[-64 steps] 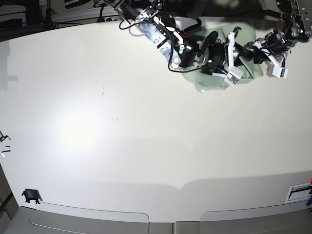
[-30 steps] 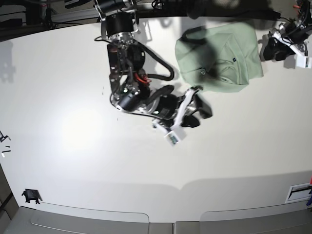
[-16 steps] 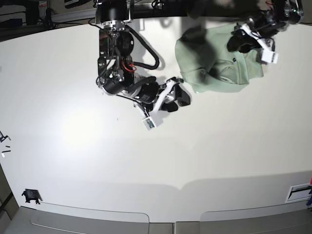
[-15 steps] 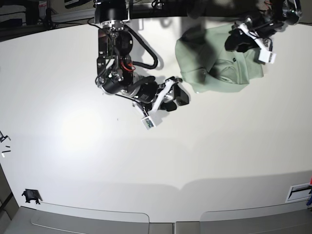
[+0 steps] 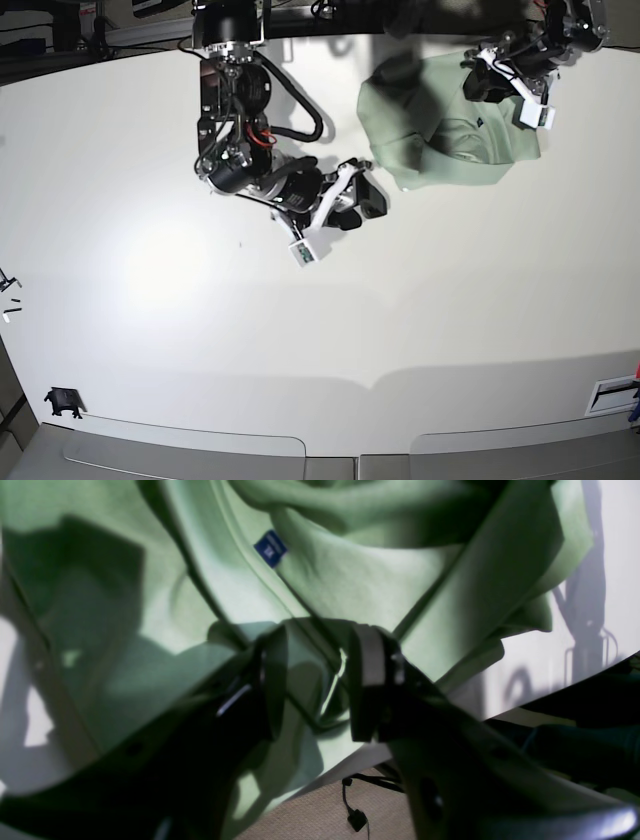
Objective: Fold the T-shirt properly
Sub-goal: 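Hold the bundle with the left gripper and pull it toward the left gripper's base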
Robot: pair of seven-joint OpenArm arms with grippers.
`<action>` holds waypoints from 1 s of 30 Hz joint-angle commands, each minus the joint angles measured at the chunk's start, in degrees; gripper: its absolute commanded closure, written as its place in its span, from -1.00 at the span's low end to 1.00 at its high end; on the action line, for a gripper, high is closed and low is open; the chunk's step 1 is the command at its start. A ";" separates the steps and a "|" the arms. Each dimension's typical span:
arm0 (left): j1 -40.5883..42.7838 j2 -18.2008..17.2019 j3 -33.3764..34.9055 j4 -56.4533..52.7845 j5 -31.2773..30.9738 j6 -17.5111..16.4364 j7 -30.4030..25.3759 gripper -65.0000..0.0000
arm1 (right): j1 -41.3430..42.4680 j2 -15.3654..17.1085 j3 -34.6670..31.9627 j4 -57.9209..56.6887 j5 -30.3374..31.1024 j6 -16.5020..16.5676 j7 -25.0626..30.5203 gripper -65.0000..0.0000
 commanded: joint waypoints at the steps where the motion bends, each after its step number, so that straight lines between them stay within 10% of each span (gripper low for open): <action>1: 0.31 -0.37 -0.92 0.90 0.15 0.00 -0.70 0.44 | 1.09 -0.33 -0.09 1.01 1.46 0.24 1.46 0.16; 30: 0.31 0.90 -2.03 0.87 3.37 0.59 -4.66 0.29 | 1.09 -0.46 -0.09 1.01 1.68 0.26 2.27 0.16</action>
